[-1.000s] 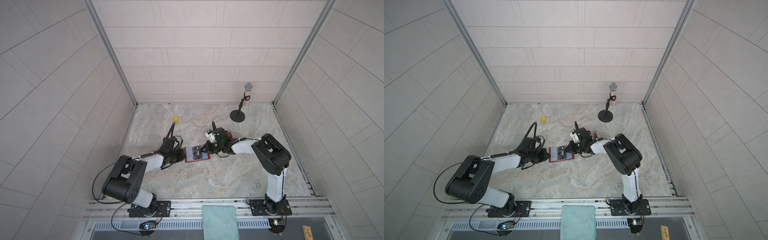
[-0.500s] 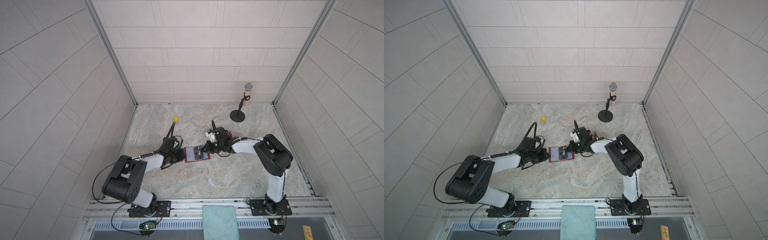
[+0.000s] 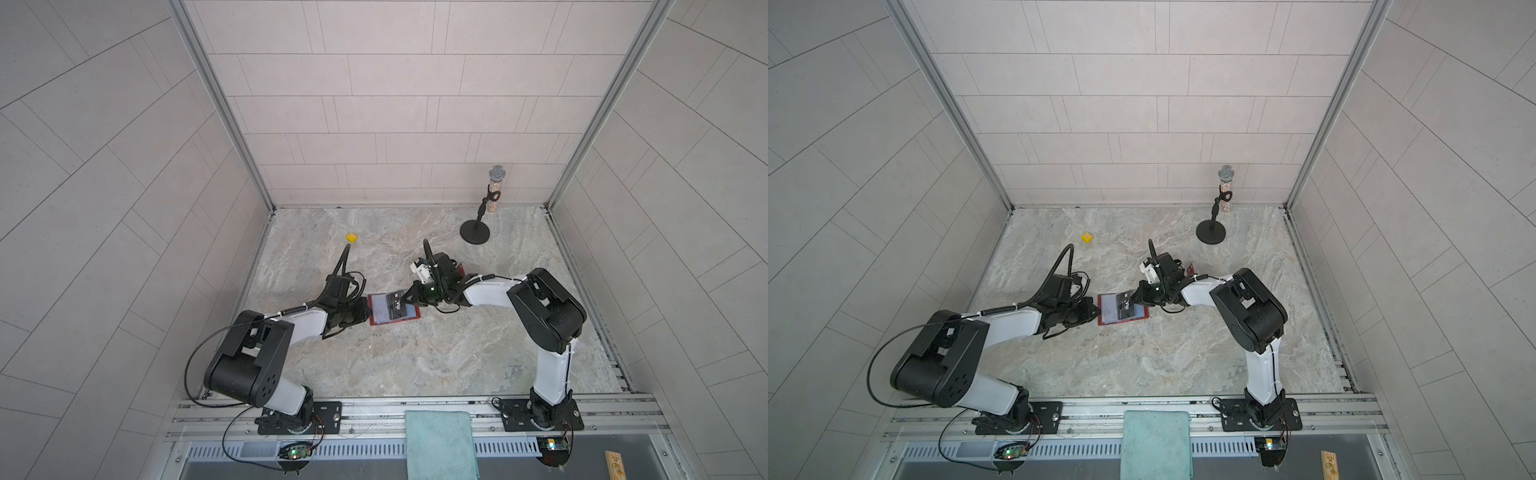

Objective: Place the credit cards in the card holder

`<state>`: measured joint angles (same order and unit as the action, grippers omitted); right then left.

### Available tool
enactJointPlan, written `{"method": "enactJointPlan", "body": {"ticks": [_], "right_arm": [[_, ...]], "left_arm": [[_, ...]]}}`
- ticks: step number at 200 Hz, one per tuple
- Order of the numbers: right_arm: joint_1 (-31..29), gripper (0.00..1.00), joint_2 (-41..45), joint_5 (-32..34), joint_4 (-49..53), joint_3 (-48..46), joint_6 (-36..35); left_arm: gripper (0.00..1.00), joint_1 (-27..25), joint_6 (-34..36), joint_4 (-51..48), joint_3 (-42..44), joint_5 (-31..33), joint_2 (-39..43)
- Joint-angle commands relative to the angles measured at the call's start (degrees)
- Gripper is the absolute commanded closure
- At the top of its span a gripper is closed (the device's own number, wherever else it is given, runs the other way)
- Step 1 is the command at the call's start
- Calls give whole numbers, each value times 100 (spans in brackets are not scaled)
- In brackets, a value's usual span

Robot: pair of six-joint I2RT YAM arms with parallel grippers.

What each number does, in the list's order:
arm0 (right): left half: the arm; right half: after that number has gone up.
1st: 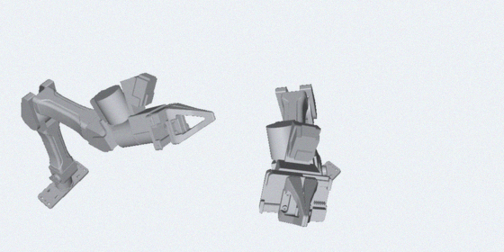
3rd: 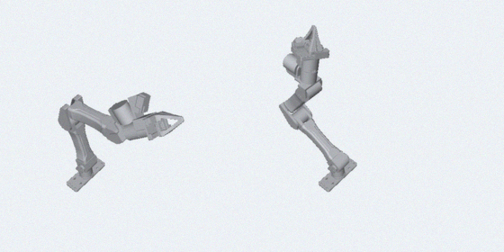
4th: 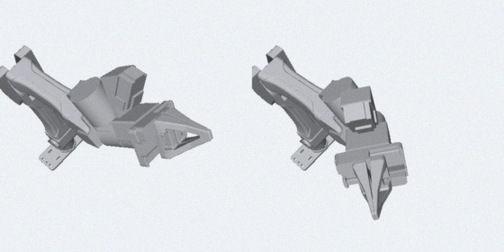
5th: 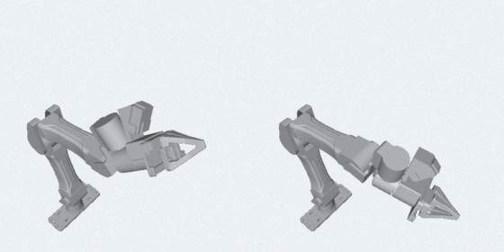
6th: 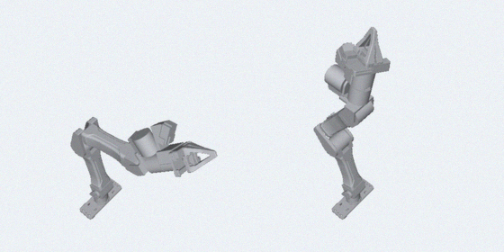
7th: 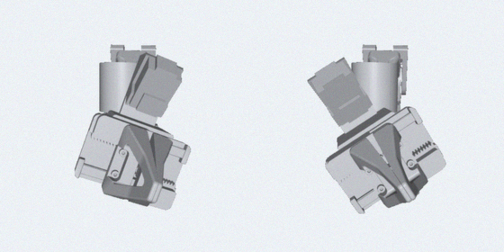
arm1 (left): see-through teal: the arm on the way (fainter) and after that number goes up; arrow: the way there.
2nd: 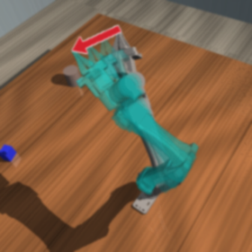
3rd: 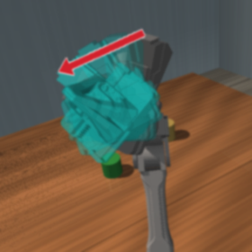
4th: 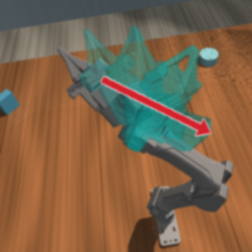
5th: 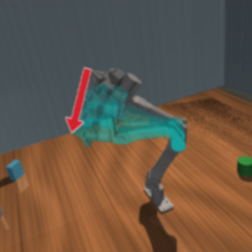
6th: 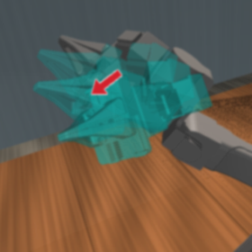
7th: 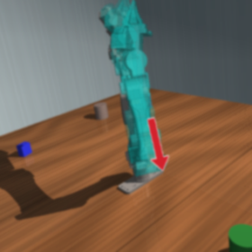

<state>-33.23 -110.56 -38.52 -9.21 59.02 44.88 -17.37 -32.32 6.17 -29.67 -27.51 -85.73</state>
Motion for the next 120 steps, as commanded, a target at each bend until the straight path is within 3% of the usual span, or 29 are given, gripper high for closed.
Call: {"method": "enactJointPlan", "body": {"ticks": [1,80,120], "right_arm": [[-59,100,-219,126,53,-5,25],[-148,100,-474,-155,129,166,-52],[-157,100,-187,99,481,179,-261]], "left_arm": [[100,14,97,-266,-39,-35,-76],[100,19,110,-255,-30,-87,-68],[100,14,111,-318,-31,-10,-33]]}}
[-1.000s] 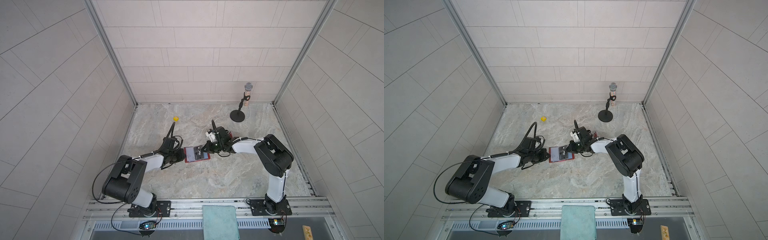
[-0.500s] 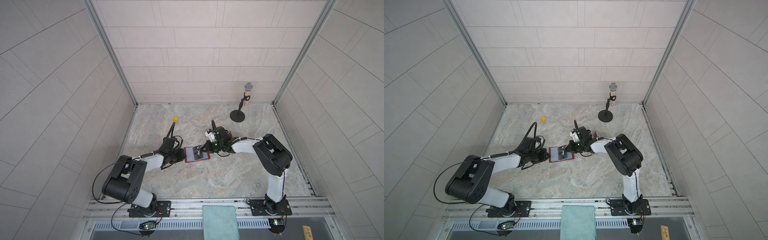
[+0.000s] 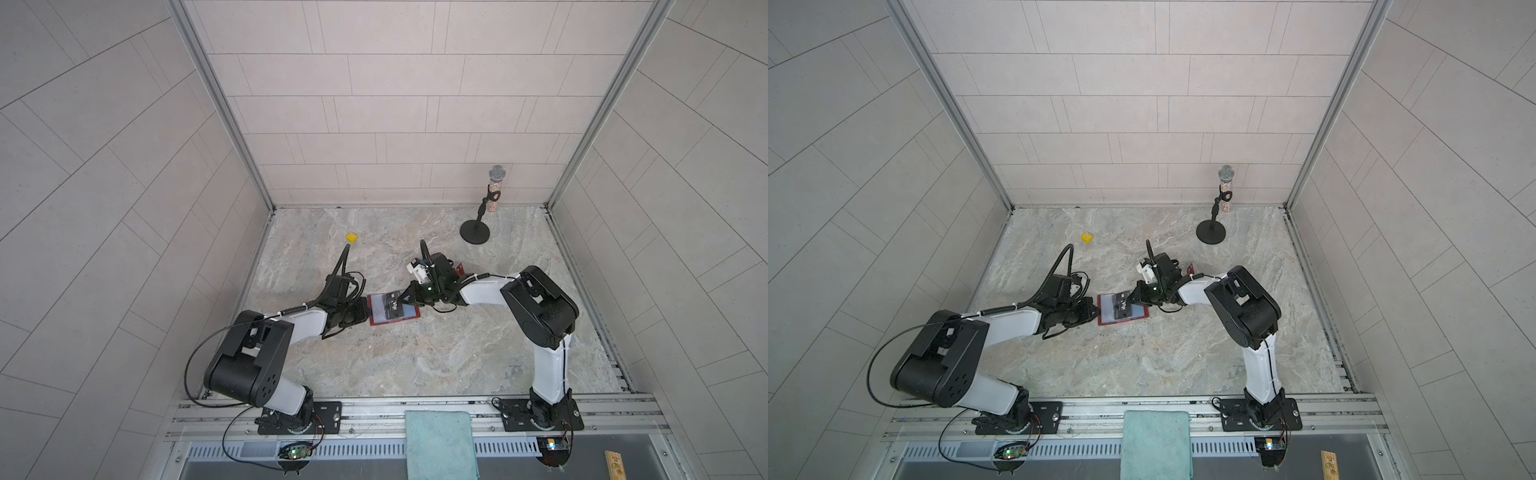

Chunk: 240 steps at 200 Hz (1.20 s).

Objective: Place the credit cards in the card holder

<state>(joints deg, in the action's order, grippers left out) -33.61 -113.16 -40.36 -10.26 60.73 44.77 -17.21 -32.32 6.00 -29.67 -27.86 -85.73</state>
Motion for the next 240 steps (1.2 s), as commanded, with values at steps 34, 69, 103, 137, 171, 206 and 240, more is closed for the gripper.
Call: {"method": "enactJointPlan", "body": {"ticks": [34,69,103,137,171,206,240], "right_arm": [[-120,100,356,520,901,54,-475],[-116,100,348,449,1077,166,-634],[-94,100,690,654,1406,200,-831],[-54,100,924,738,1528,200,-900],[-15,100,1065,640,1284,91,-832],[14,100,1150,356,800,-55,-563],[63,100,1188,459,655,-151,-500]], "left_arm": [[100,-1,125,-310,-39,37,-35],[100,1,126,-301,-56,30,-57],[100,4,149,-336,-65,41,-49],[100,2,146,-345,-83,41,-59],[100,2,153,-345,-84,44,-73],[100,0,162,-353,-83,39,-58],[100,3,164,-371,-83,43,-40]]}}
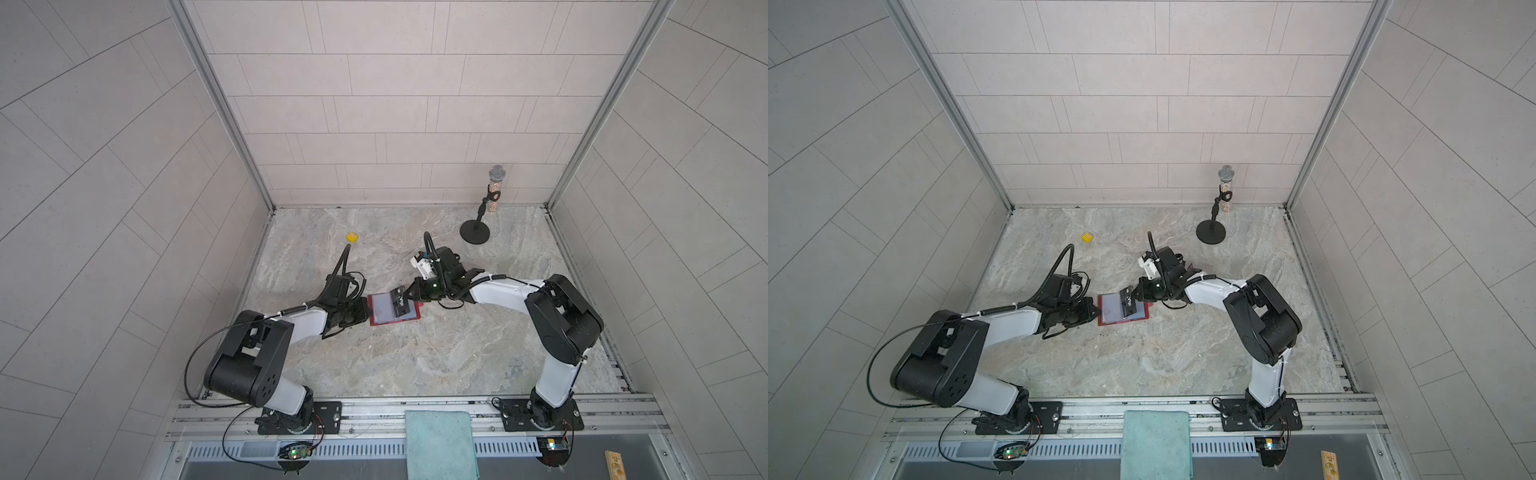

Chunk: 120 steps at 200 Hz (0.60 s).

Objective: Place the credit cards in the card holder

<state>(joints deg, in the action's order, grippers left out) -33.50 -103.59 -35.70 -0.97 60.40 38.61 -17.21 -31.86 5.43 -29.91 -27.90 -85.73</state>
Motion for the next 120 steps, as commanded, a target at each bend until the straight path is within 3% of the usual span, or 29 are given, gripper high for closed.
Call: {"method": "enactJointPlan", "body": {"ticks": [1,120], "right_arm": [[53,100,232,-7,-286,-126,123],[103,100,-359,-245,-1136,-331,840]], "left_arm": [[100,1,118,-319,-59,48,-40],[100,3,129,-341,-54,44,-31]]}}
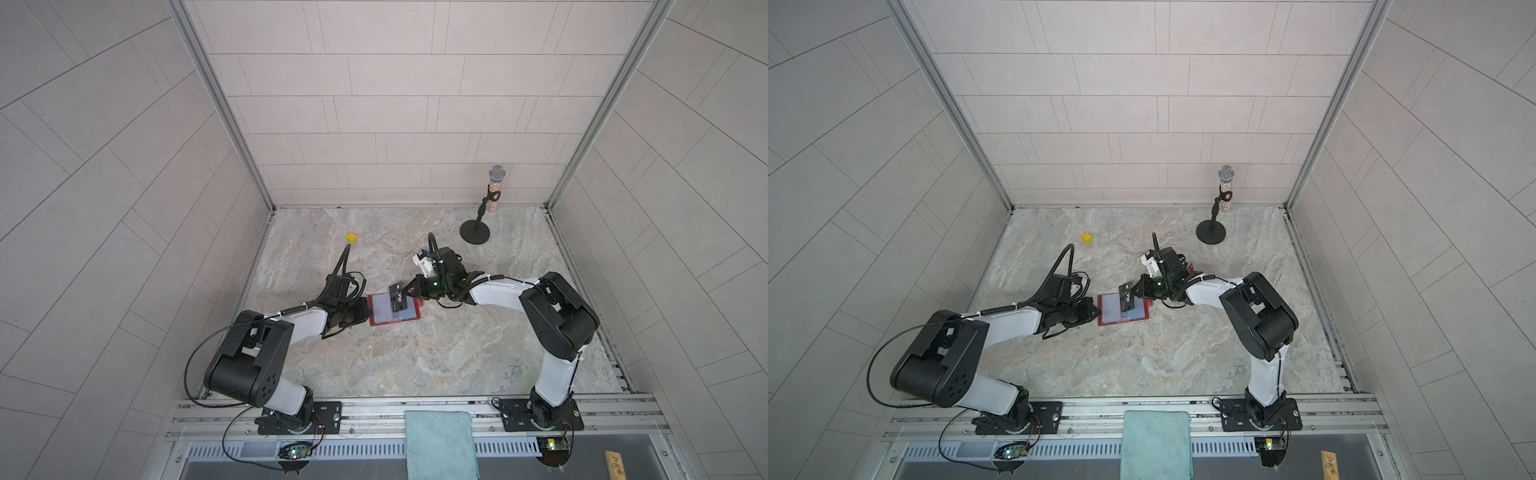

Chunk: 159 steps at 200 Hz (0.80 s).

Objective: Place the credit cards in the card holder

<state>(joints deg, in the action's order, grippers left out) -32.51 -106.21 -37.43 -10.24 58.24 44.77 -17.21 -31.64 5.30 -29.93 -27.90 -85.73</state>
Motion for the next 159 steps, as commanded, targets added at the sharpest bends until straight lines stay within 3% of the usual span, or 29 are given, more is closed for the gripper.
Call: {"method": "enactJointPlan", "body": {"ticks": [1,159], "right_arm": [[6,100,-99,-67,-208,-113,220],[8,100,-199,-238,-400,-247,614]], "left_arm": [[100,1,110,-332,-54,46,-27],[100,0,99,-310,-43,62,-44]]}}
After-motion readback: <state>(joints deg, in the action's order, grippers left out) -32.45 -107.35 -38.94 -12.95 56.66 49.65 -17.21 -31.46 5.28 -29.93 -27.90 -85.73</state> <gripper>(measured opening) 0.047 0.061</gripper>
